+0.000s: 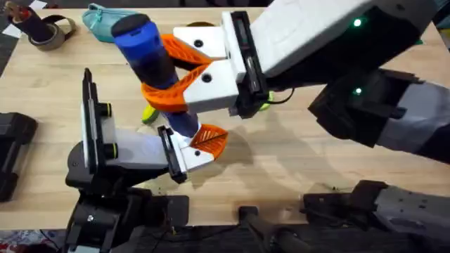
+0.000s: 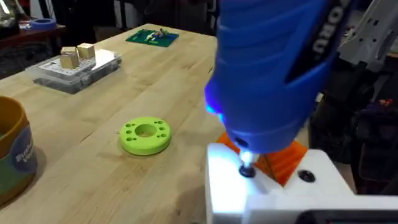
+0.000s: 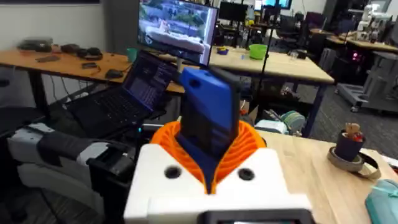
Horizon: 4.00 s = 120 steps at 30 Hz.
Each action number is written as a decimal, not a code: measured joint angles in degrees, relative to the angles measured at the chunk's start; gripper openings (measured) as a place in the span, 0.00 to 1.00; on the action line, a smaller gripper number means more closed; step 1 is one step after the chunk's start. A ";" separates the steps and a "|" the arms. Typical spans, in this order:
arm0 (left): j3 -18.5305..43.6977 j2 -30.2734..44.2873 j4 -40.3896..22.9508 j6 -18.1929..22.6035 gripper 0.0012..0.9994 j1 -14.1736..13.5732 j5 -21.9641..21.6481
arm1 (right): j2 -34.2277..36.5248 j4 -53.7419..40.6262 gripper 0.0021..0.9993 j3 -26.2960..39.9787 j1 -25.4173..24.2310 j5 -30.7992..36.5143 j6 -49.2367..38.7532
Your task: Pick up the gripper from the table and insert it into the empty holder that is missing its gripper. Then pick up a screw, insert it into the mounting hole, and use the screwdriver to tighten it. Finally, clean up the table by picking up the vegetable and placing it into the bucket.
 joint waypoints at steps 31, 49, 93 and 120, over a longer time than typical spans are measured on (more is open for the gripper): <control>0.00 0.00 0.00 0.00 0.01 0.00 -0.14 | -1.63 -3.93 0.02 6.61 -0.13 0.41 -1.02; 0.00 0.00 0.00 0.01 0.01 0.00 -0.14 | -1.62 0.81 0.02 -0.33 0.66 1.86 -1.73; 0.00 0.00 0.00 0.01 0.01 0.00 -0.14 | -1.62 0.38 0.02 -1.35 1.38 4.32 0.50; 0.00 0.00 0.00 0.00 0.01 0.00 -0.14 | -0.97 0.38 0.02 -1.37 1.38 4.30 -0.02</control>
